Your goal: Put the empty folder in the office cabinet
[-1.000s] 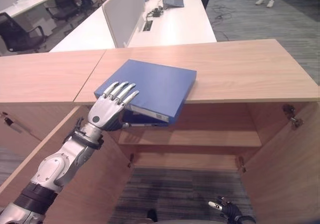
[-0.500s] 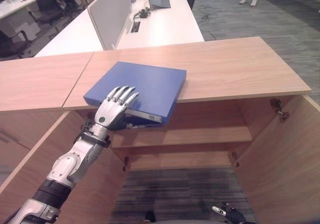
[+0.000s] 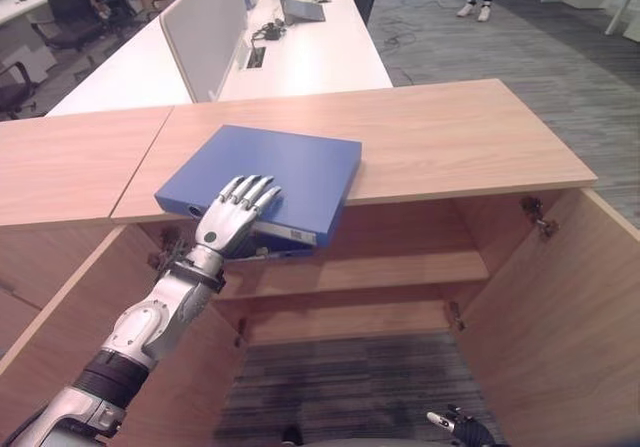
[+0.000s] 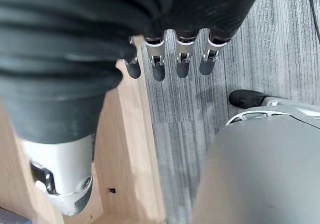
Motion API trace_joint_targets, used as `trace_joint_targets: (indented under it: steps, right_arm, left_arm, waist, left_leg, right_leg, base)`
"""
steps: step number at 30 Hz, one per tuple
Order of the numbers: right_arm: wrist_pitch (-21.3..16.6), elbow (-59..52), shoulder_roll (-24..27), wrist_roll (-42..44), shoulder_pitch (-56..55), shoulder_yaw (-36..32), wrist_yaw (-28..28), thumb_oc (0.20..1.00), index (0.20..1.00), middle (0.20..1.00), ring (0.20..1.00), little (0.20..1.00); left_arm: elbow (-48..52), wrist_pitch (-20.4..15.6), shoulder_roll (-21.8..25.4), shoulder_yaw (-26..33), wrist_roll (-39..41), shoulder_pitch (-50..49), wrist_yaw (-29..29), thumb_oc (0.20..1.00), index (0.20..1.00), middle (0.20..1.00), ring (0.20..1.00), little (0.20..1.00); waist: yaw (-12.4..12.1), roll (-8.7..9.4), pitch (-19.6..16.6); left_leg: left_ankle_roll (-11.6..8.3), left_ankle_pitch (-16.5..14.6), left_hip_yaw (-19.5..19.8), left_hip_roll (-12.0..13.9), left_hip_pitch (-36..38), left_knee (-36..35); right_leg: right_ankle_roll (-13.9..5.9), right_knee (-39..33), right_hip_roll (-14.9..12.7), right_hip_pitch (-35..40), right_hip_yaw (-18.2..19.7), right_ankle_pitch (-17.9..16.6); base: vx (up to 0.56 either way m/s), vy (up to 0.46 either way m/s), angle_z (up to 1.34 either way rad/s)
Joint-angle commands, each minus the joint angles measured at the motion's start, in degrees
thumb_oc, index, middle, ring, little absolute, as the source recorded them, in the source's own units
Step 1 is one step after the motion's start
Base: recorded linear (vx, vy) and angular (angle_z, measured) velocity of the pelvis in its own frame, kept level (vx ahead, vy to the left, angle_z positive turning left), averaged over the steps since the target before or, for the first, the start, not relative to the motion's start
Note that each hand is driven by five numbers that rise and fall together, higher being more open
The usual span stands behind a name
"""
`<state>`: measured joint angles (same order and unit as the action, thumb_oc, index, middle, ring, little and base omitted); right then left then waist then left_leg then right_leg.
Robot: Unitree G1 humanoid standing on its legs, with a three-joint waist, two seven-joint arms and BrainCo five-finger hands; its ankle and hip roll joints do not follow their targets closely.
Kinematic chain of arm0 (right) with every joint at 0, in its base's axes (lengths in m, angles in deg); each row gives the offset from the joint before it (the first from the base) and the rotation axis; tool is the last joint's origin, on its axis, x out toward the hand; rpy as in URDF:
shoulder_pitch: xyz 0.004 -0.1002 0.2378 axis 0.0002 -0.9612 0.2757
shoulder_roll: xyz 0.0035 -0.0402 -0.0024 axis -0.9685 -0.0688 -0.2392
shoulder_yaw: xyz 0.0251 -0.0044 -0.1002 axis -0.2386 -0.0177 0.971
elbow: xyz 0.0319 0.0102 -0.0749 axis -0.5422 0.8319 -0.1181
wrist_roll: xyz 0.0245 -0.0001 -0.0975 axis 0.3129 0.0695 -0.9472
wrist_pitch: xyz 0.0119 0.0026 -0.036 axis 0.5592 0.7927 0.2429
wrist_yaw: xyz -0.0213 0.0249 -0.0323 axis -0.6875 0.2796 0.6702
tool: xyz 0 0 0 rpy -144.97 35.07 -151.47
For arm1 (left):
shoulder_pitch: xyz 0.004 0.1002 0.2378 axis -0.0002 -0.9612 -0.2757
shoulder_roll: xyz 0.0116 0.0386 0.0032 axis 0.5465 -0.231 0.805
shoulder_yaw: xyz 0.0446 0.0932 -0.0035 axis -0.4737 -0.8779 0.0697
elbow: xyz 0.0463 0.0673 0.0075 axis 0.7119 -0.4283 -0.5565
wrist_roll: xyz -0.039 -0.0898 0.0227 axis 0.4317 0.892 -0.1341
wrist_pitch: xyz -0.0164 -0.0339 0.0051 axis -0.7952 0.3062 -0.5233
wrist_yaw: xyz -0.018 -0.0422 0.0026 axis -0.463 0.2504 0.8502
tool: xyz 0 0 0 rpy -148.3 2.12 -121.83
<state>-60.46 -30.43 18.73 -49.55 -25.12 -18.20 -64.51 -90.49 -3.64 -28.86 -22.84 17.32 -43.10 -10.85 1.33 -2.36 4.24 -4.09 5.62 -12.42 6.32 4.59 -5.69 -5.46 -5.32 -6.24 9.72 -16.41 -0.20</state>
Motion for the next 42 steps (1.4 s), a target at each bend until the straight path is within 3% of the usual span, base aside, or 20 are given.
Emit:
trace_joint_targets:
  steps: [1,24,25,26,27,42]
  right_arm:
    - [-1.01,1.09,-0.19,1.03,3.2,0.03,0.54,1.0,1.0,1.0,1.0,1.0]
    - [-0.78,3.48,-0.2,1.61,3.27,-0.9,1.2,1.0,1.0,1.0,1.0,1.0]
    - [-0.79,3.49,-0.21,1.61,3.27,-0.91,1.2,1.0,1.0,1.0,1.0,1.0]
    - [-0.75,3.49,-0.25,1.72,3.26,-0.95,1.16,1.0,1.0,1.0,1.0,1.0]
    - [-0.75,3.49,-0.25,1.73,3.26,-0.96,1.16,1.0,1.0,1.0,1.0,1.0]
    - [-0.65,4.24,-0.85,2.71,3.19,-1.53,1.26,1.0,1.0,1.0,1.0,1.0]
  left_arm:
    - [-3.27,0.98,2.04,0.22,-0.81,9.04,-0.98,1.0,1.0,1.0,1.0,1.0]
    - [-7.59,1.16,1.16,-4.1,-1.01,12.05,0.52,1.0,1.0,1.0,1.0,1.0]
    - [-7.66,1.16,1.14,-4.14,-1.0,12.11,0.5,0.931,0.931,0.931,0.931,0.931]
    - [-7.92,1.16,1.06,-4.3,-0.95,12.2,0.6,0.388,0.388,0.388,0.388,0.388]
    - [-7.93,1.15,1.06,-4.32,-0.95,12.22,0.59,0.2,0.2,0.2,0.2,0.2]
    - [-8.58,1.41,0.69,-3.38,0.33,11.49,0.9,0.2,0.2,0.2,0.2,0.2]
  waist:
    - [0.1,1.95,1.23]
    - [1.34,1.73,1.3]
    - [1.32,1.73,1.31]
    - [1.37,1.75,1.31]
    - [1.35,1.75,1.31]
    - [1.53,1.92,1.29]
  left_leg:
    - [-3.35,-6.81,1.1,1.4,5.18,0.69]
    - [-3.33,-6.86,0.17,1.36,5.58,0.69]
    - [-3.33,-6.86,0.16,1.36,5.59,0.69]
    - [-3.32,-6.84,0.1,1.36,5.59,0.69]
    - [-3.32,-6.84,0.1,1.36,5.59,0.69]
    - [-3.25,-6.94,-0.09,1.32,5.7,0.69]
  right_leg:
    - [-4.09,0.49,-2.49,2.23,4.12,2.16]
    - [-4.13,0.49,-2.43,2.05,4.79,2.06]
    - [-4.13,0.49,-2.43,2.05,4.8,2.05]
    - [-4.12,0.49,-2.41,2.05,4.82,2.05]
    - [-4.12,0.49,-2.41,2.05,4.82,2.05]
    - [-4.19,0.53,-2.55,1.9,5.0,1.79]
  base:
    - [0.0,0.0,0.0]
    - [0.0,-0.001,-0.02]
    - [0.0,0.0,0.0]
    - [0.0,0.0,0.0]
    - [0.0,0.0,0.0]
    - [0.0,0.0,0.0]
